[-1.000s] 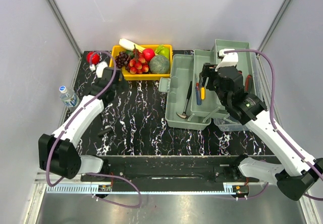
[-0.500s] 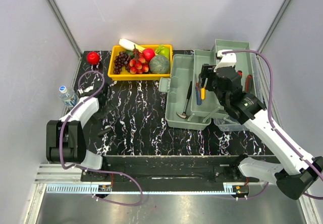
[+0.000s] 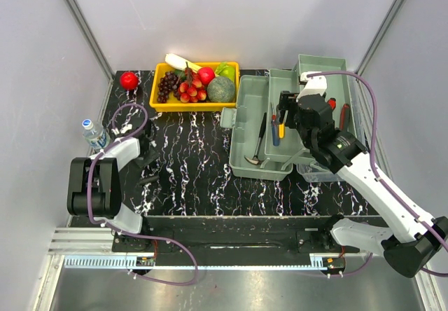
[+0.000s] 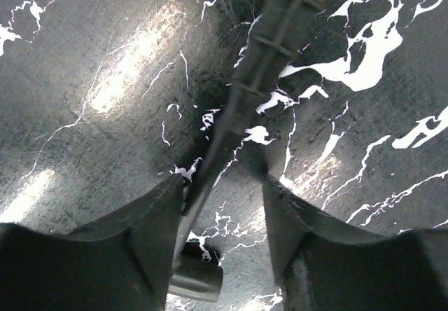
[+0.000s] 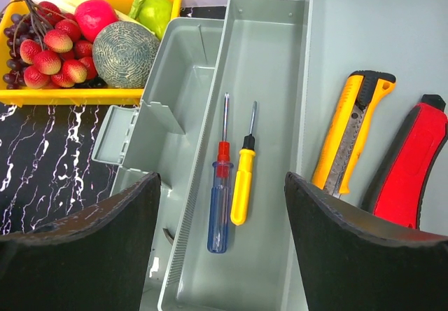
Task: Pack the tool kit
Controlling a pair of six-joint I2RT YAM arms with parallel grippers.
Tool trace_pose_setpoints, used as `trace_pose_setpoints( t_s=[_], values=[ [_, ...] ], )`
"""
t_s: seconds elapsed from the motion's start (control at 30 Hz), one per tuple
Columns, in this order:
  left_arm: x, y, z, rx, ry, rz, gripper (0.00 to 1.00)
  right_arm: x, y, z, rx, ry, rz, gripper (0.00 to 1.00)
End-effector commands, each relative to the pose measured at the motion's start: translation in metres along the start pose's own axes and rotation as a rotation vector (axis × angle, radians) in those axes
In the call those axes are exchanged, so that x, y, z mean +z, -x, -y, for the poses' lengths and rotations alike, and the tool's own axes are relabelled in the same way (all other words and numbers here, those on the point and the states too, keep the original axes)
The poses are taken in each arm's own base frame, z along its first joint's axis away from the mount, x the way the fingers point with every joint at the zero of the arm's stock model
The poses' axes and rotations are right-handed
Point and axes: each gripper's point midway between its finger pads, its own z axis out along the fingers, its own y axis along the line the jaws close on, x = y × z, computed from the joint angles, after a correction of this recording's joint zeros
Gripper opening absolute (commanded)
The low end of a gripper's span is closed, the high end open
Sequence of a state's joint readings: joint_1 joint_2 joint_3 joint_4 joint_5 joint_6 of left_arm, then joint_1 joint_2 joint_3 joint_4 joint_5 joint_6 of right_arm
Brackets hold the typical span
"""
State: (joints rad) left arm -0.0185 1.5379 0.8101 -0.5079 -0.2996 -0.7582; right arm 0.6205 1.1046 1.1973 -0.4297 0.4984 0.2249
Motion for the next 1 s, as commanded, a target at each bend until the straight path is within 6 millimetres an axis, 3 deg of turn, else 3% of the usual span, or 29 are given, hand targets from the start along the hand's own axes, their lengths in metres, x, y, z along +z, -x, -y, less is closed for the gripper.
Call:
trace_pose_setpoints(
  t_s=[0.0, 0.23, 0.37, 0.47, 0.53, 0.67, 0.8, 0.97],
  values=[
    [0.005, -0.016, 0.011, -0.012, -0.068, -0.062, 0.47, -0.003, 0.021, 0.005, 0.034, -0.024, 0.074, 0.77],
    [-0.001, -0.011, 0.011, -0.003, -0.075, -0.045, 0.00, -0.003, 0.025, 0.004, 0.037, -0.020, 0.084, 0.77],
    [-0.019, 0.008, 0.018, 0.019, -0.093, 0.014, 0.00, -0.005, 0.028, 0.003, 0.039, -0.013, 0.089, 0.77],
    [-0.051, 0.035, 0.037, 0.042, -0.165, 0.102, 0.00, -0.006, 0.033, 0.001, 0.043, -0.007, 0.096, 0.77],
    [-0.085, 0.053, 0.062, 0.085, -0.263, 0.168, 0.00, -0.006, 0.037, 0.000, 0.043, 0.000, 0.102, 0.77],
    [-0.155, 0.071, 0.121, 0.186, -0.487, 0.261, 0.00, -0.007, 0.044, -0.002, 0.034, 0.005, 0.106, 0.78],
    [-0.221, 0.065, 0.186, 0.289, -0.759, 0.281, 0.00, -0.006, 0.052, -0.001, 0.036, -0.014, 0.099, 0.79],
    [-0.275, 0.023, 0.259, 0.398, -1.049, 0.260, 0.00, -0.005, 0.050, 0.011, 0.052, -0.058, 0.084, 0.79]
  ],
)
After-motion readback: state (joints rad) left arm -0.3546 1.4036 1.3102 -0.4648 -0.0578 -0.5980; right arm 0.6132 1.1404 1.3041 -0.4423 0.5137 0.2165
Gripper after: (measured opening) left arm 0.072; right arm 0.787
